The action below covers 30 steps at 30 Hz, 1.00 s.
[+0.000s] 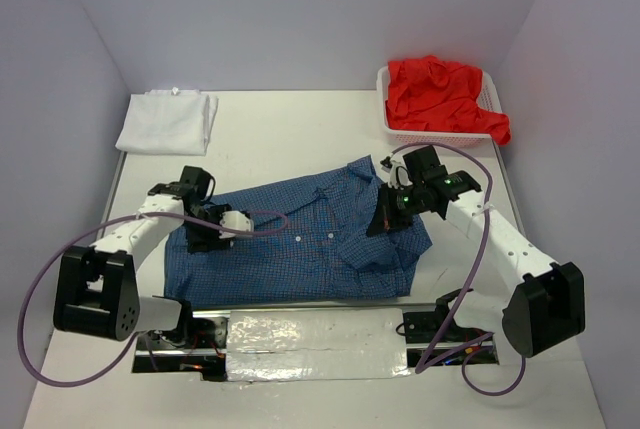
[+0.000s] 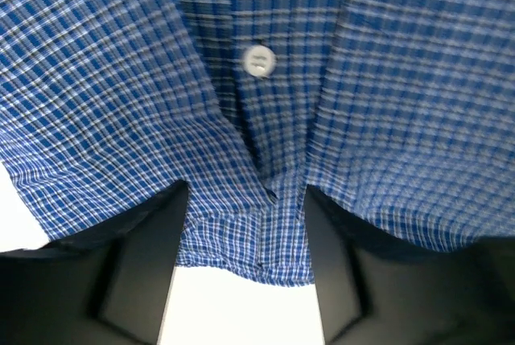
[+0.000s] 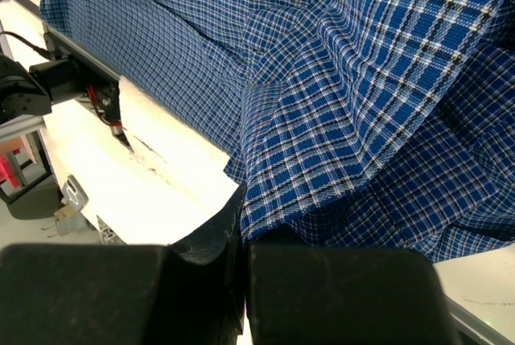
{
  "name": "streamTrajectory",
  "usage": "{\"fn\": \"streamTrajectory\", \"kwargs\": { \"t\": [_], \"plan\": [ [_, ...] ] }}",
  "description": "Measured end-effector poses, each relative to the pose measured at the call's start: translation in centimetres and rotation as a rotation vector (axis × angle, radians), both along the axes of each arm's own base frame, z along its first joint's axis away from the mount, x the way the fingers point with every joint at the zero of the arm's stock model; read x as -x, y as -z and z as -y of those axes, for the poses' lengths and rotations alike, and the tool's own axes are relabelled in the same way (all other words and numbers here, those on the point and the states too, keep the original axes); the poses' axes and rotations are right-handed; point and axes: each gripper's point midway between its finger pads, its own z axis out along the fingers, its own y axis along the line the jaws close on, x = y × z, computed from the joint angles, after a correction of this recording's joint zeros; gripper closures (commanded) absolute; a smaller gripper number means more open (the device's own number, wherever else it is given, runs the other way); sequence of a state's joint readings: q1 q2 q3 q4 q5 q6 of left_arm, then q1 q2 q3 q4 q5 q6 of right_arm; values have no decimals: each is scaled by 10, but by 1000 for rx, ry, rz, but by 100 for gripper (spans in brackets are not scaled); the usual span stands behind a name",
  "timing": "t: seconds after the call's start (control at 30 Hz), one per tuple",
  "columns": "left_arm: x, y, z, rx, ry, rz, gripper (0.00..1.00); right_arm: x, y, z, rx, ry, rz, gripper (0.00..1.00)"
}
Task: Fold and stack the long sleeve shirts
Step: Fold the shirt
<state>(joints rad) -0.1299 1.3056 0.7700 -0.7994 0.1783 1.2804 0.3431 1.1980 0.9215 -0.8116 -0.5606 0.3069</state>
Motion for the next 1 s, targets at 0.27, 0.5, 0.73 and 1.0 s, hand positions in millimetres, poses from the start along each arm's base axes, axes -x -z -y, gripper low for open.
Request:
{"fn": "streamTrajectory", "kwargs": {
  "t": [0.27,0.5,0.73,1.0],
  "plan": [
    [-14,15,-1,-12,-86,-7,59,2,0,1,-1,4,6,99],
    [-18,16,-4,-31,-107,7,98,2,0,1,-1,10,4,99],
    [-28,6,-6,-41,-124,33,98,-1,0,4,-1,24,6,99],
    [-56,-17,-3,-26,-144,88,100,-7,-7,6,-1,19,34,99]
  ]
}}
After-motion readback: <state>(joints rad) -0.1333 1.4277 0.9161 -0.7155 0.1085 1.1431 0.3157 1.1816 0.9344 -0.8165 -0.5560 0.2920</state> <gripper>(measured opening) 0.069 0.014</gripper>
